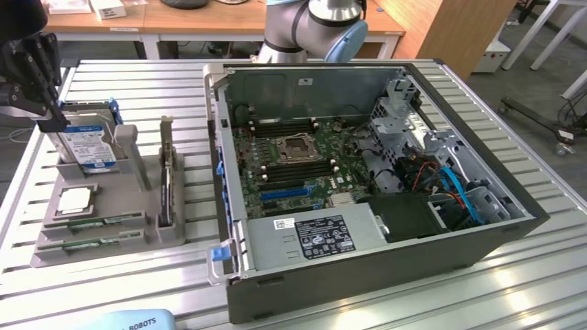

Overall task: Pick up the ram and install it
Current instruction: 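Pick up the ram and move it above insertion slot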

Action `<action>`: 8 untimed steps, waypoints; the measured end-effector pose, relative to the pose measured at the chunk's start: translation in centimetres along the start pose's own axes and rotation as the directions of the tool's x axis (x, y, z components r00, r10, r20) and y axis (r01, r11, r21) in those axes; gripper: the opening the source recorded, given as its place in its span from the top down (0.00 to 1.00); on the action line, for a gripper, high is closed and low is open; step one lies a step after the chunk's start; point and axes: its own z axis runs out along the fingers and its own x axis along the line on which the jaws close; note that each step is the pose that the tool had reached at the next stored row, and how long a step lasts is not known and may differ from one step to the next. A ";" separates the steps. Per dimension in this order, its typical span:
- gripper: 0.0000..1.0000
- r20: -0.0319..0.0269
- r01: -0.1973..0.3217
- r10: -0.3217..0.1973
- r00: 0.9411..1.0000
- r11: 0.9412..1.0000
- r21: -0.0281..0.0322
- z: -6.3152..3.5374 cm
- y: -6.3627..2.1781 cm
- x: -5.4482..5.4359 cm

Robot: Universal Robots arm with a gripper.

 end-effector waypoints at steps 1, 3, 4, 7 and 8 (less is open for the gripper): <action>0.89 0.000 0.000 0.000 1.000 1.000 0.000 0.00 0.00 0.0; 0.84 0.000 0.000 0.000 1.000 1.000 0.000 0.00 0.00 0.0; 0.77 0.000 0.000 0.000 1.000 1.000 0.000 0.00 0.00 0.0; 0.71 0.000 0.000 0.000 1.000 1.000 0.000 0.00 0.00 0.0; 0.65 0.000 0.000 0.000 1.000 1.000 0.000 0.00 0.00 0.0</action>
